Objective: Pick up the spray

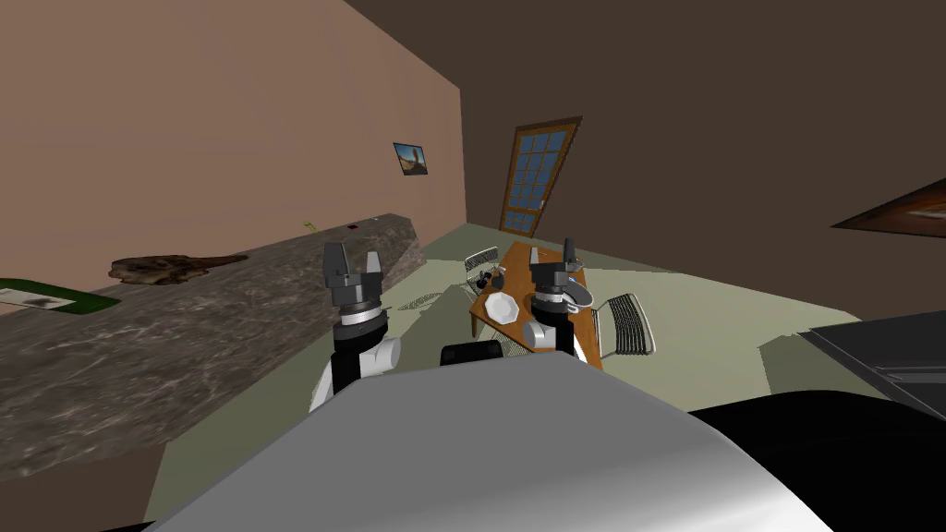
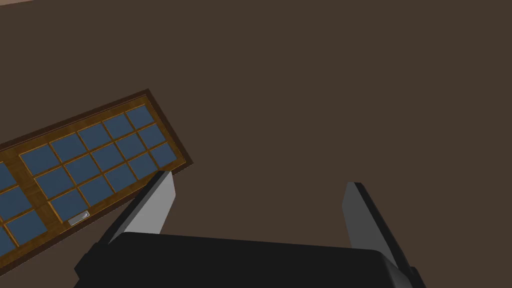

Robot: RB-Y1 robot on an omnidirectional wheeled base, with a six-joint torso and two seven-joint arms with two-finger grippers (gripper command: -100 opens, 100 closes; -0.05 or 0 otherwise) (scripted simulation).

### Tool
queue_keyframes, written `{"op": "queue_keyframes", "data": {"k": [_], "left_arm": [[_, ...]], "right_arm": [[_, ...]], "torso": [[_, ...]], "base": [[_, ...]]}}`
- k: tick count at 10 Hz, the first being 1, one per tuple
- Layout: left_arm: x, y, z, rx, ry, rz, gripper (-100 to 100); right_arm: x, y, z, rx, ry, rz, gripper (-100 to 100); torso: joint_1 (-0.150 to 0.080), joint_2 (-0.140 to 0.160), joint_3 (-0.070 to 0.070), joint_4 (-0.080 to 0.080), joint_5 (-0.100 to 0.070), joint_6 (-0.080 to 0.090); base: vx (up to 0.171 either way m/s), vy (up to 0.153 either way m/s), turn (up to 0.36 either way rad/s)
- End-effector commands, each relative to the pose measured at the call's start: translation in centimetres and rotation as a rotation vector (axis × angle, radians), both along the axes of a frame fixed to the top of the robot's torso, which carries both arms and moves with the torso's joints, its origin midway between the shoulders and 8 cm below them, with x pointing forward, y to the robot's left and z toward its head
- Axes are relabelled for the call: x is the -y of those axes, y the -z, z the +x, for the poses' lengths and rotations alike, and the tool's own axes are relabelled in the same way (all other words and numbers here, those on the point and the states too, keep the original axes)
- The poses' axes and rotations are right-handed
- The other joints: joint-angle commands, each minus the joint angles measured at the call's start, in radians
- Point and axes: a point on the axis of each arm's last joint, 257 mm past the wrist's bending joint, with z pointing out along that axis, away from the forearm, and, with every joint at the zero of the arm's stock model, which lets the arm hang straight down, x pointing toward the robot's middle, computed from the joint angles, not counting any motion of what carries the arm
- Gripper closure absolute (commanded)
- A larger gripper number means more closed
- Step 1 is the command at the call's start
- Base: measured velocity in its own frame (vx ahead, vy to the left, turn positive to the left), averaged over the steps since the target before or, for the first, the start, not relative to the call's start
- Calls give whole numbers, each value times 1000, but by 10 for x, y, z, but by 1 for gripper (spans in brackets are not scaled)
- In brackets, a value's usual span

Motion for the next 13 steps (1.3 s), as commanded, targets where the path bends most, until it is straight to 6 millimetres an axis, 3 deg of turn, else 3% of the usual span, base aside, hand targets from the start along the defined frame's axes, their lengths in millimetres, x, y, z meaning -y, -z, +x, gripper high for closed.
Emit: {"op": "queue_keyframes", "data": {"k": [1, 5, 10, 13], "left_arm": [[0, 0, 0, 0, 0, 0, 0], [0, 0, 0, 0, 0, 0, 0], [0, 0, 0, 0, 0, 0, 0], [0, 0, 0, 0, 0, 0, 0]], "right_arm": [[-8, 11, 5, -29, -19, -56, -100], [-27, 48, 20, -109, -49, -190, -100], [-53, 120, 39, -238, -79, -421, -100], [-61, 153, 44, -286, -89, -532, -100]], "torso": [[0, 0, 0, 0, 0, 0], [-5, -2, -1, 0, -1, 0], [-8, -3, -2, -1, -2, 0], [-5, -2, -1, 0, -1, 0]], "base": [[14, -25, -69], [24, -67, -64], [37, -98, -43], [30, -72, 0]]}}
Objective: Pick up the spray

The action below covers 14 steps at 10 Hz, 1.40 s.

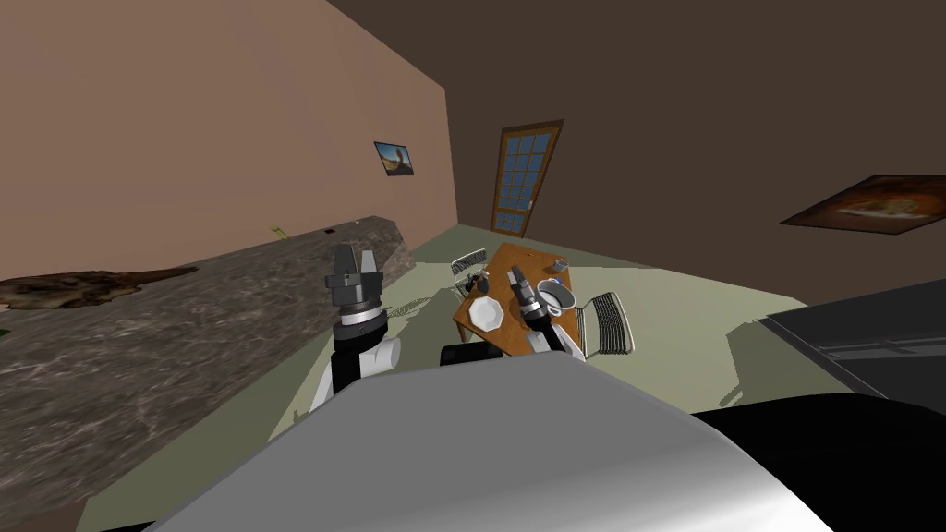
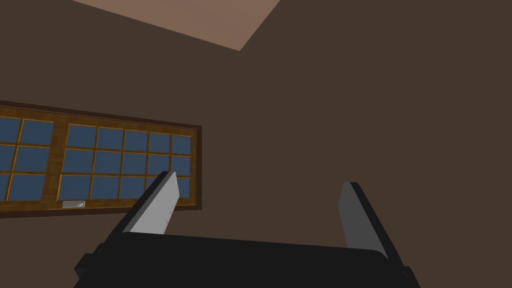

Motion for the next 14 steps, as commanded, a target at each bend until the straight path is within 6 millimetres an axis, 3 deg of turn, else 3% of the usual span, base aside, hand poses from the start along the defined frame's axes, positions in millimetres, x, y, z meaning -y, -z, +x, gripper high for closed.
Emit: {"op": "queue_keyframes", "data": {"k": [1, 5, 8, 9, 10, 11, 14], "left_arm": [[0, 0, 0, 0, 0, 0, 0], [0, 0, 0, 0, 0, 0, 0], [0, 0, 0, 0, 0, 0, 0], [0, 0, 0, 0, 0, 0, 0], [0, 0, 0, 0, 0, 0, 0], [0, 0, 0, 0, 0, 0, 0], [0, 0, 0, 0, 0, 0, 0]], "right_arm": [[-8, 21, 4, -27, -12, -88, -100], [-10, 65, 9, -88, -23, -215, -100], [-10, 87, 10, -117, -29, -281, -100], [-9, 106, 12, -138, -35, -347, -100], [-9, 107, 12, -140, -35, -347, -100], [-8, 122, 13, -154, -43, -413, -100], [-4, 144, 14, -181, -48, -481, -100]], "torso": [[0, 0, 0, 0, 0, 0], [1, 1, 0, 0, 0, 0], [1, 1, 1, 0, 0, 0], [1, 1, 1, 0, 0, 0], [1, 1, 1, 0, 0, 0], [2, 1, 1, 0, 0, 0], [1, 1, 1, 0, 0, 0]], "base": [[17, -81, 23], [19, -59, 26], [10, -49, 43], [12, -51, 71], [12, -44, 41], [9, -43, 87], [7, -45, 72]]}}
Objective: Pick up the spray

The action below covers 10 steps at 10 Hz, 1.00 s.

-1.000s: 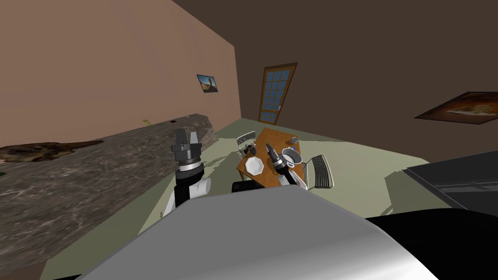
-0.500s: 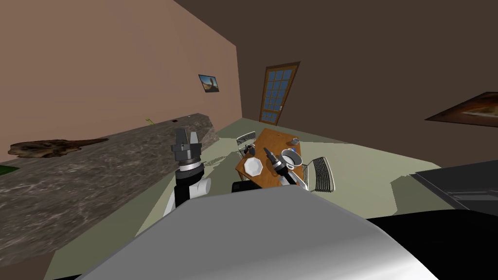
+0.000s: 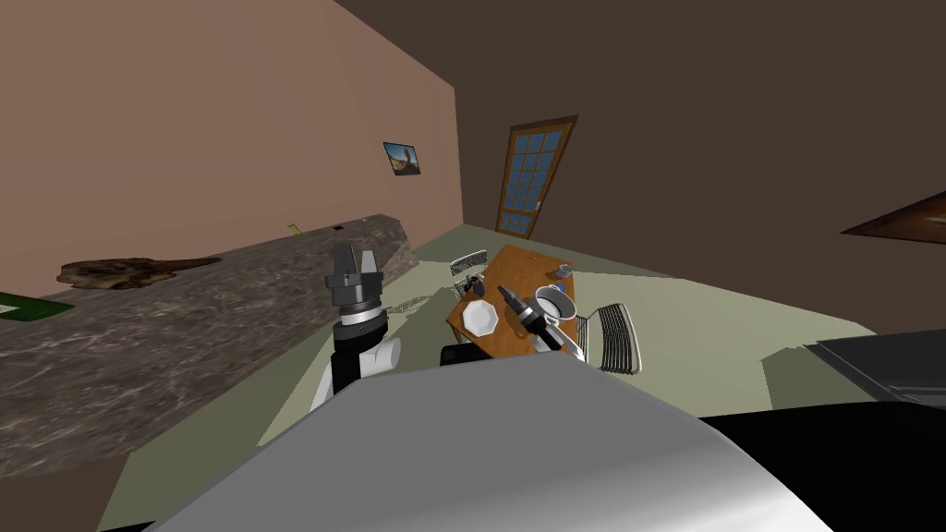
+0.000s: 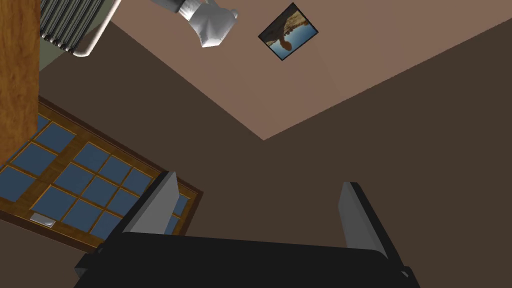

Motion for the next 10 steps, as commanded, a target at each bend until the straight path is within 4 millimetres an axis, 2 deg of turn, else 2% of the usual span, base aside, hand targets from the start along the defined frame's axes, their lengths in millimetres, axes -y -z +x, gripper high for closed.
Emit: {"op": "queue_keyframes", "data": {"k": [1, 4, 5, 7, 10], "left_arm": [[0, 0, 0, 0, 0, 0, 0], [0, 0, 0, 0, 0, 0, 0], [0, 0, 0, 0, 0, 0, 0], [0, 0, 0, 0, 0, 0, 0], [0, 0, 0, 0, 0, 0, 0]], "right_arm": [[4, 17, 3, -13, -12, -76, -100], [14, 50, 5, -45, -26, -209, -100], [16, 54, 4, -55, -23, -212, -100], [28, 79, 8, -72, -40, -339, -100], [38, 95, 8, -92, -43, -404, -100]], "torso": [[0, 0, 0, 0, 0, 0], [0, 0, 0, 0, 0, 0], [0, 0, 0, 0, 0, 0], [1, 0, 0, 0, 0, 0], [1, 0, 0, 0, 0, 0]], "base": [[13, -43, 126], [5, -51, 137], [-6, -34, 81], [-2, -37, 211], [-3, -31, 118]]}}
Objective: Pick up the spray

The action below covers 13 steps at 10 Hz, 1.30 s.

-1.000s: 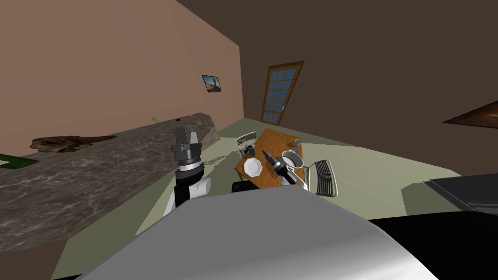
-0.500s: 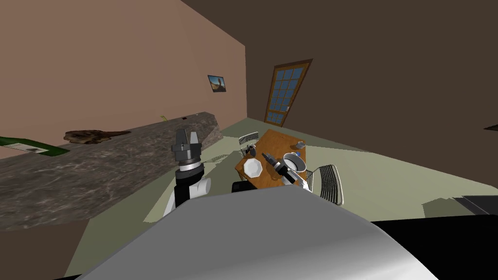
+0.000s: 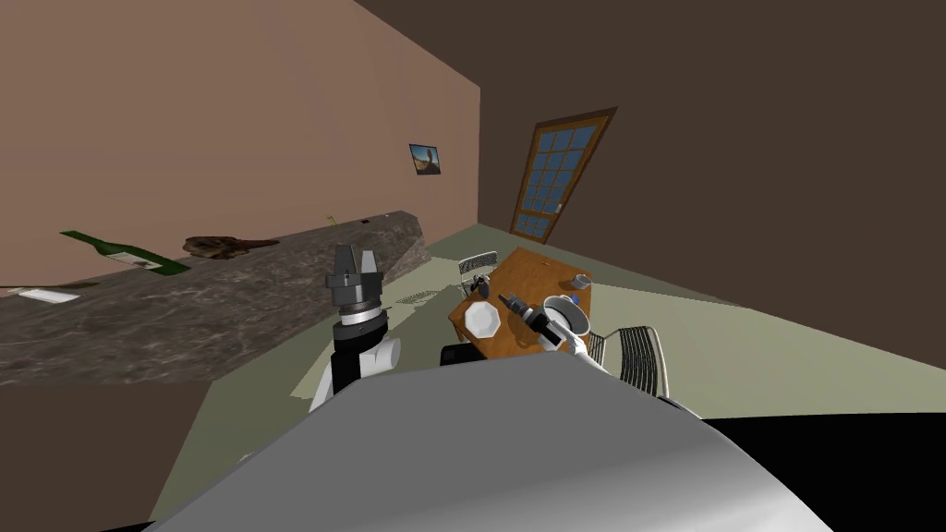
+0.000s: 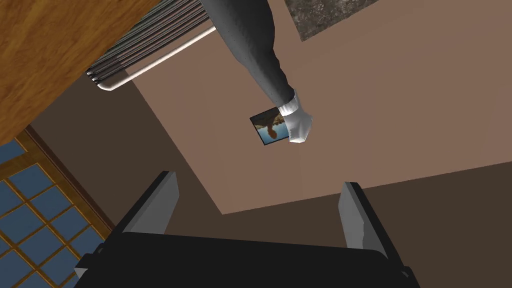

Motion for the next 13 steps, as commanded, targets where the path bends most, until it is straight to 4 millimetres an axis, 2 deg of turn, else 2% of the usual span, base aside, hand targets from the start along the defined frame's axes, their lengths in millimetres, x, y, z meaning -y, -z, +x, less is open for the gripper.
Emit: {"op": "queue_keyframes", "data": {"k": [1, 6, 10, 13], "left_arm": [[0, 0, 0, 0, 0, 0, 0], [0, 0, 0, 0, 0, 0, 0], [0, 0, 0, 0, 0, 0, 0], [0, 0, 0, 0, 0, 0, 0]], "right_arm": [[11, 14, 1, -14, -6, -72, -100], [59, 53, 15, -47, -24, -341, -100], [92, 66, 27, -59, -25, -496, -100], [103, 68, 33, -60, -24, -549, -100]], "torso": [[0, 0, 0, 0, 0, 0], [0, 1, 0, 0, 0, 0], [4, 2, 1, 1, 1, 0], [2, 2, 1, 0, 1, 1]], "base": [[-9, -17, 153], [-19, -22, 306], [-55, 37, 237], [-27, 22, 137]]}}
